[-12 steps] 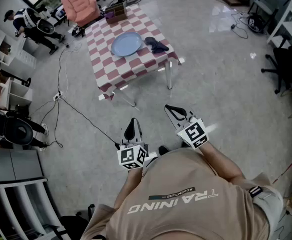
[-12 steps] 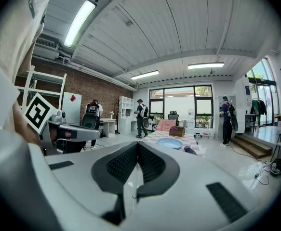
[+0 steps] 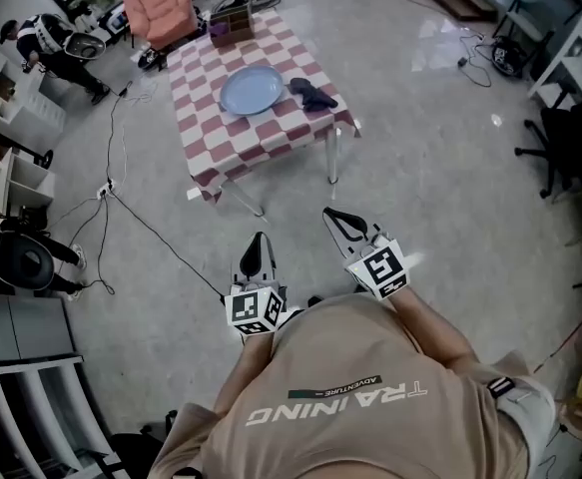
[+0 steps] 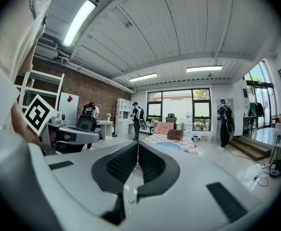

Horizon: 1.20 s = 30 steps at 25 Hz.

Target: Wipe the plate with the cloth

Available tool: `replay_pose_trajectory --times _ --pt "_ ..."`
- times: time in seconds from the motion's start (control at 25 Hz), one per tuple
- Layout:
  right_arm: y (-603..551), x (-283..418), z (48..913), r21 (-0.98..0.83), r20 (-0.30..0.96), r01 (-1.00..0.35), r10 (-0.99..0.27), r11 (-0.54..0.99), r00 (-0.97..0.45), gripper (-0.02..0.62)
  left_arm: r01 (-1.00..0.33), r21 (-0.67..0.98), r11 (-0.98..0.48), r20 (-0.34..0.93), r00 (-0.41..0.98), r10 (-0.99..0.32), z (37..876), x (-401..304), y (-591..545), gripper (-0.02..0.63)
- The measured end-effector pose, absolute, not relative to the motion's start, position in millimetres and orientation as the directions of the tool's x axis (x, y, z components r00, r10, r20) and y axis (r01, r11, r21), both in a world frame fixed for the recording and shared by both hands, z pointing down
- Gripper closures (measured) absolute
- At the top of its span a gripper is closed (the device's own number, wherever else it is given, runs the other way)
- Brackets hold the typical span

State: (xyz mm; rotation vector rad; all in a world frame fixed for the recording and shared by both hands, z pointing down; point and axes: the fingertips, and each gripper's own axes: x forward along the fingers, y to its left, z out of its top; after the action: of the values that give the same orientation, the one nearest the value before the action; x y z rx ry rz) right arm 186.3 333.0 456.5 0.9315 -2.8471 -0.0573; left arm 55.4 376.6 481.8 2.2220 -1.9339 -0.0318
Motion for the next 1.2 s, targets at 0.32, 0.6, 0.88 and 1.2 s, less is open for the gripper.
replay_pose_trajectory --times 0.32,0.6,0.88,1.2 --pt "330.2 166.2 465.8 0.084 0.160 -0.602 -0.607 0.794 -0.778 0.577 -0.975 0.178 -0.136 0.101 0.156 -0.983 481.4 25.9 377.3 0.591" --pt "329.3 170.4 483.5 0.064 0.219 -0.672 -0.667 0.738 -0.712 0.577 -0.972 0.185 -0.147 0.137 0.173 -0.975 506.4 1.0 379.4 0.591" --pt "309.4 165.5 487.3 0.060 0.222 -0.651 -0.646 0.756 -0.730 0.577 -0.974 0.195 -0.118 0.136 0.146 -0.980 509.5 0.0 363.1 0.591" --pt "251.6 157.6 476.3 0.071 0.158 -0.577 -0.581 0.813 -0.799 0.577 -0.984 0.158 -0.081 0.148 0.105 -0.983 499.8 15.5 326.5 0.592"
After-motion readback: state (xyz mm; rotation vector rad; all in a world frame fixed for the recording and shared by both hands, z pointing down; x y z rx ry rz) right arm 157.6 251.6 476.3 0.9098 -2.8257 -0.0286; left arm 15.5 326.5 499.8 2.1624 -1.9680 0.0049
